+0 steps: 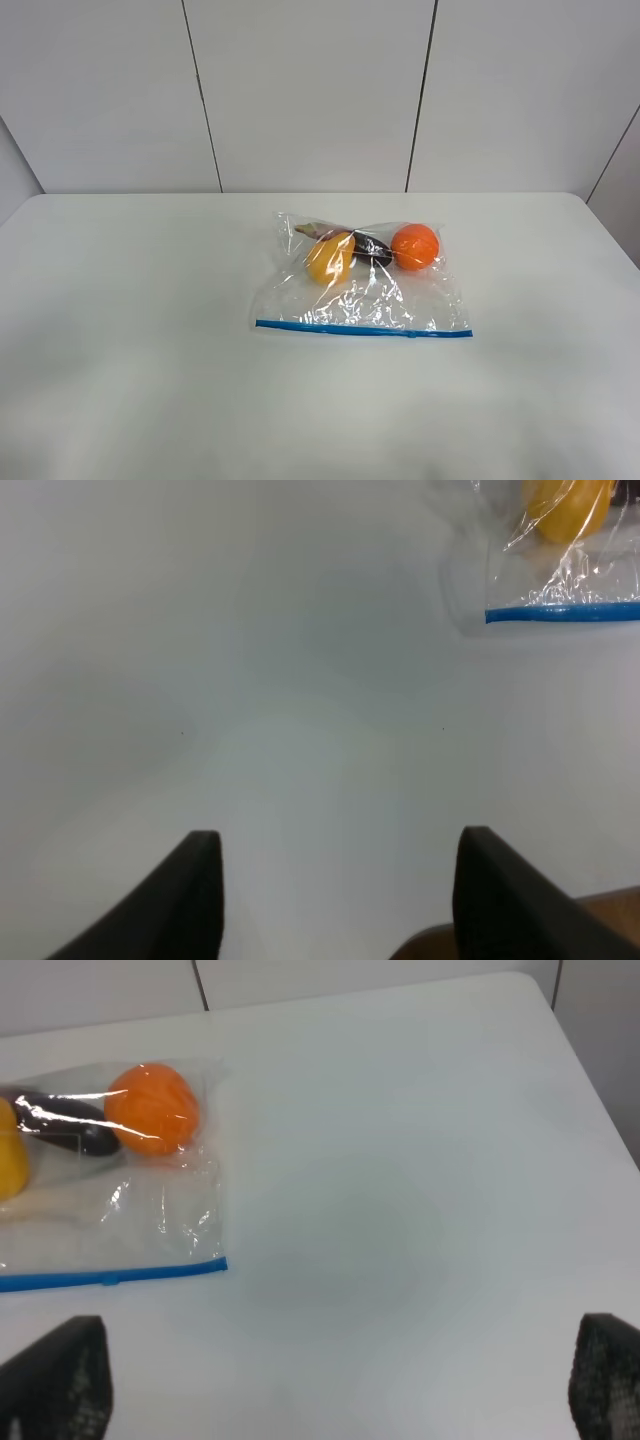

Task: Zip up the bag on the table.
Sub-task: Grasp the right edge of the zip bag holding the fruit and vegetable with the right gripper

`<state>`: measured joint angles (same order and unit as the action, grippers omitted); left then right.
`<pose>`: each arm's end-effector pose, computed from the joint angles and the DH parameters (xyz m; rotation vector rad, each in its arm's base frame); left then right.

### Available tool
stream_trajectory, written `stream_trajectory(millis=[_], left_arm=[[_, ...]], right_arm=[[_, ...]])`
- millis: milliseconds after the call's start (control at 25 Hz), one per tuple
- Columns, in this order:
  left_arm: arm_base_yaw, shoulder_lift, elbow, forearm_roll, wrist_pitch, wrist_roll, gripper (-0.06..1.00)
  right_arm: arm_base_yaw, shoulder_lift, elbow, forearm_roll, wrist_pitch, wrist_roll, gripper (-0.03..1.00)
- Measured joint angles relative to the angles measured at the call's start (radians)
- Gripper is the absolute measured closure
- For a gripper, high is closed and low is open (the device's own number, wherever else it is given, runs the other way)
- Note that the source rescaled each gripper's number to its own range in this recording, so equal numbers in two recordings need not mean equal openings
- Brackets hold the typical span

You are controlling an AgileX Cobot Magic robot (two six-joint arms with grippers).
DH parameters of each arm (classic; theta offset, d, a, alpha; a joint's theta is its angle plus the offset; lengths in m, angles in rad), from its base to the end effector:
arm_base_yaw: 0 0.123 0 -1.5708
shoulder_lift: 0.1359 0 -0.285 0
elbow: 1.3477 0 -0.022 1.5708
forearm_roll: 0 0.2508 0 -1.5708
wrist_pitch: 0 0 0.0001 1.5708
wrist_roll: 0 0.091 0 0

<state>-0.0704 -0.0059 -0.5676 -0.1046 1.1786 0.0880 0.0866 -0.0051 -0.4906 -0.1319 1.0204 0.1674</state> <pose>-0.0199 -0.0074 0.2864 0.1819 2.0782 -0.1145 -0.0024 -0.0105 0.2785 0.0834 1.9998 0.0059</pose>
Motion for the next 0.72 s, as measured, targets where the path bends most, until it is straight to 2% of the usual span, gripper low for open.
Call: stream_trajectory(millis=[720], left_arm=[[0.0,0.0,0.0,0.0,0.0,0.0,-0.06]], right_arm=[[0.0,0.0,0.0,0.0,-0.001,0.001,-0.02]])
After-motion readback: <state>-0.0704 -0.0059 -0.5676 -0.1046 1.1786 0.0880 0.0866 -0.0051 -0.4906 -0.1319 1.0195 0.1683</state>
